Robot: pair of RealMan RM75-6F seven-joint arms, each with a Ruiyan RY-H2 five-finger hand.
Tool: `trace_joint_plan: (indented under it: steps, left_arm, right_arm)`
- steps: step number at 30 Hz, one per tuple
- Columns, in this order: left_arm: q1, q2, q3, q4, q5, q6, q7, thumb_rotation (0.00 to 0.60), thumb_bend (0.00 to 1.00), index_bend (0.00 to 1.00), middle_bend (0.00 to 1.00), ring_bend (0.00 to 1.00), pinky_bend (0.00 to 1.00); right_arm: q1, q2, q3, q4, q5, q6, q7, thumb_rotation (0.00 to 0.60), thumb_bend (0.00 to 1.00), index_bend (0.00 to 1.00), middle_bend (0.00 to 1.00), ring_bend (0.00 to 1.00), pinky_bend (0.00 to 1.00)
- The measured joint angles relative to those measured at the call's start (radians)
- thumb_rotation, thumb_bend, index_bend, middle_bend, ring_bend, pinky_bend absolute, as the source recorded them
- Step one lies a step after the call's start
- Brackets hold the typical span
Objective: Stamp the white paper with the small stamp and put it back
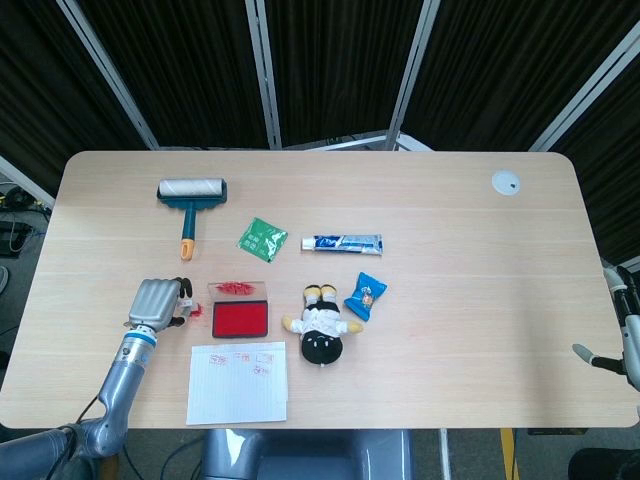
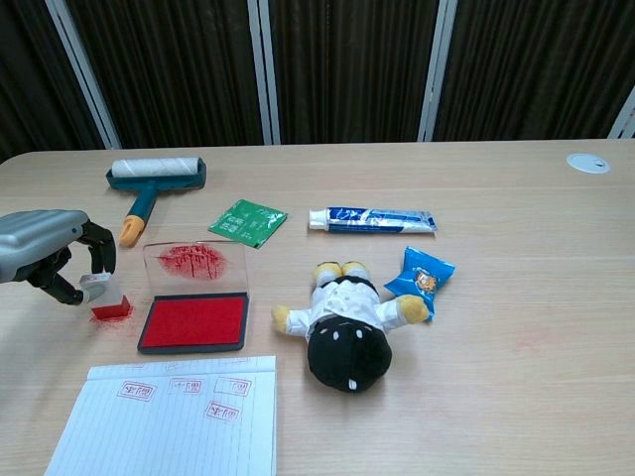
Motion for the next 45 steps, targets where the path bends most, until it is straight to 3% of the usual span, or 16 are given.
trace_joint_plan:
  steps: [11,24,31,37,45]
  left_arm:
    - [-0.004,0.003,0.005,-0.005,-0.008,0.001,-0.003,0.6,0.31,0.46,0.48,0.84,0.84]
    - [-0.007,0.018,0.003,-0.022,-0.015,-0.004,-0.03,0.6,0.42,0.5,0.5,0.84,0.84]
    - [-0.009,0.051,0.01,-0.043,0.021,-0.017,-0.075,0.6,0.43,0.51,0.51,0.84,0.84]
    - [-0.012,0.108,0.035,-0.092,0.143,-0.021,-0.142,0.6,0.43,0.52,0.52,0.86,0.84]
    - [-0.013,0.207,0.11,-0.189,0.427,0.046,-0.214,0.6,0.43,0.55,0.55,0.87,0.84]
  right_arm:
    - [0.003,-0.003,0.001,0.002,0.006,-0.006,-0.004,0.6,0.0,0.0,0.0,0.0,0.0]
    - [0.005,-0.005,0.002,0.005,0.011,-0.009,-0.006,0.6,0.0,0.0,0.0,0.0,0.0]
    - [0.005,-0.005,0.003,0.005,0.016,-0.011,-0.006,0.6,0.0,0.0,0.0,0.0,0.0]
    - [0.007,-0.007,0.003,0.004,0.018,-0.014,-0.012,0.6,0.0,0.0,0.0,0.0,0.0]
    - [0.007,-0.009,0.002,-0.005,0.019,-0.012,-0.027,0.6,0.0,0.0,0.0,0.0,0.0]
